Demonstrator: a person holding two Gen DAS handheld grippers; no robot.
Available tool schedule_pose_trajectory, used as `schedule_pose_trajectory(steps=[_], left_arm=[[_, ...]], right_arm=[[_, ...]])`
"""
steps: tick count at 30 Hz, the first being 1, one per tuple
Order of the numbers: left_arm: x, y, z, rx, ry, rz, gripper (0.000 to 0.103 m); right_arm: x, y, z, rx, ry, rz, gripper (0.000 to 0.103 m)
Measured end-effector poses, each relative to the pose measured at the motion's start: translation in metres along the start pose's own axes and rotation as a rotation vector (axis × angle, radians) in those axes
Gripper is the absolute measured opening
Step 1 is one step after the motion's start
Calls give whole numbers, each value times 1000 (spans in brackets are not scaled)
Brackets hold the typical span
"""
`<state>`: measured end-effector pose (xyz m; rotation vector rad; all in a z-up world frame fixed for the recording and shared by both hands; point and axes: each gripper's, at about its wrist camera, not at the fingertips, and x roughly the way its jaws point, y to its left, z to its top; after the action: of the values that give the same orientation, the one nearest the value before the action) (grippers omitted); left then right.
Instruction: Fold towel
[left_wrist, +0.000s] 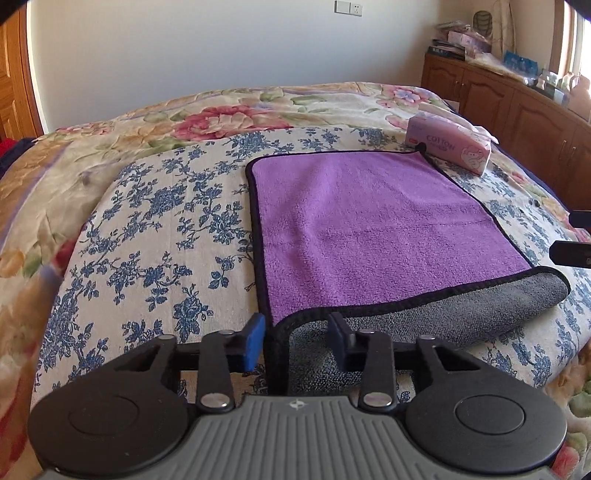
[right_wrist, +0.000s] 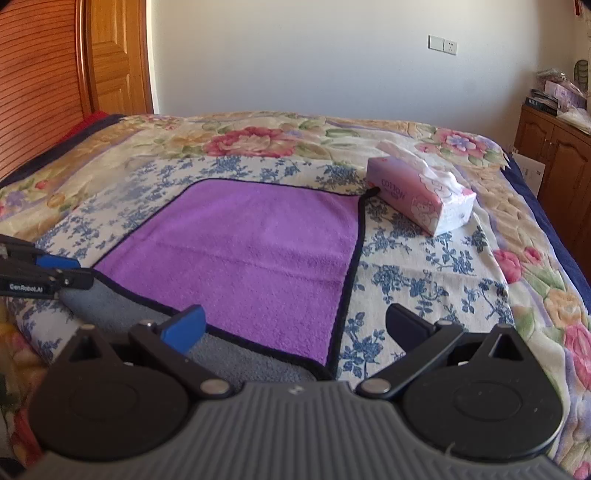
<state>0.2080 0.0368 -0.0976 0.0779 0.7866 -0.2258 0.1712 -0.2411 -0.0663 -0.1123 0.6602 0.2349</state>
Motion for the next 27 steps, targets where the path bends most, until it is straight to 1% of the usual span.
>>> schedule_pose_trajectory(steps=[6,9,10,11,13,15,21,24,26,27], left_arm=[[2,3,-4,-17,19,-2,27],[0,4,-4,-31,21,-5,24],[0,5,-4,-39,25,-11,24],[0,6,-4,-46,31,-16,24],[1,8,-4,-56,36,-18,24],[1,7,-4,-58,37,-19,24],[0,7,-5,-52,46,-14,23],[0,8,-5,-58,56,-17,24],[-1,9,-6,-59,58,-18,24],[-1,9,-6,-60,59,-18,24]], right_arm=[[7,-5,-5,14,56,-2,103],[10,-5,-7,22,74,13,102],[10,-5,-7,25,79,21,101],[11,-5,-8,27,86,28,93],[13,-5,-9,27,104,35,86],[15,-5,-10,28,123,42,86],[20,-10,-12,66,180,55,78],[20,-12,-13,81,194,59,73],[21,-12,-14,87,200,62,66],[21,-12,-15,91,205,67,65]])
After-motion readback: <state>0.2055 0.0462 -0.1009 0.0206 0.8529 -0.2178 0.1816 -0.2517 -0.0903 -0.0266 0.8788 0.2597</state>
